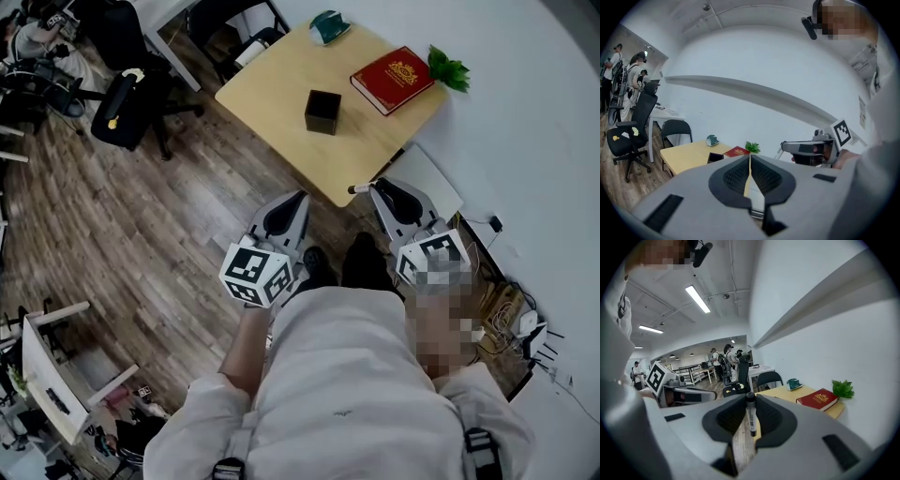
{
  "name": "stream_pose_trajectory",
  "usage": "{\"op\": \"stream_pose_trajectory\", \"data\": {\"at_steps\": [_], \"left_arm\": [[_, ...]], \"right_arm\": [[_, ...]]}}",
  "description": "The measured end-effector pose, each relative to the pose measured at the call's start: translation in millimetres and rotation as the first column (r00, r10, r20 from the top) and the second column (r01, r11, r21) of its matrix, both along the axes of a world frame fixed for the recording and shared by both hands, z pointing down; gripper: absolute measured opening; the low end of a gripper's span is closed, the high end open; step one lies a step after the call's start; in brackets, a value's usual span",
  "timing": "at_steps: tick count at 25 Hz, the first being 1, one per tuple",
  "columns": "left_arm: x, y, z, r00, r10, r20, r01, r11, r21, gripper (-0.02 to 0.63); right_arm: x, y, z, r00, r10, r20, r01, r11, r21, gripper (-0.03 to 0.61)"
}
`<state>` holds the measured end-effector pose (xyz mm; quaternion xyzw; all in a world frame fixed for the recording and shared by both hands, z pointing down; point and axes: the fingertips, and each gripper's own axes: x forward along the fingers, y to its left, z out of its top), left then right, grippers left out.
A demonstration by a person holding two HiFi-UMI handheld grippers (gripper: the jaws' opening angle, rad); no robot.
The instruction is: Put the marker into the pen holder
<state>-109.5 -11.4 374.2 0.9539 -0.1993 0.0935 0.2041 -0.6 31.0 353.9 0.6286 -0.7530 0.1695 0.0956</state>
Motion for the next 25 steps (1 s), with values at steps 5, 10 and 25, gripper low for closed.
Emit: {"op": "stream_pose_trajectory", "data": {"at_steps": [5,10,25], "left_arm": [[6.4,-8.9,5.4,1.0,-0.013,0.002,0.013,1.0,-0.02,0.015],[17.1,-30.6,6.7,0.999,-0.048,0.009,0.048,0.999,-0.019,0.015],[66.1,-102.2,-2.2,0.978,-0.209,0.03,0.209,0.978,0.009,0.015]], "right_arm": [[10.1,-12.6,7.7,1.0,-0.009,0.02,0.009,1.0,-0.005,0.066],[27.3,-42.5,7.7,0.999,-0.025,0.03,0.025,1.0,0.007,0.066],[77.2,-148.2,5.2,0.978,-0.207,0.026,0.207,0.978,0.027,0.066]]}}
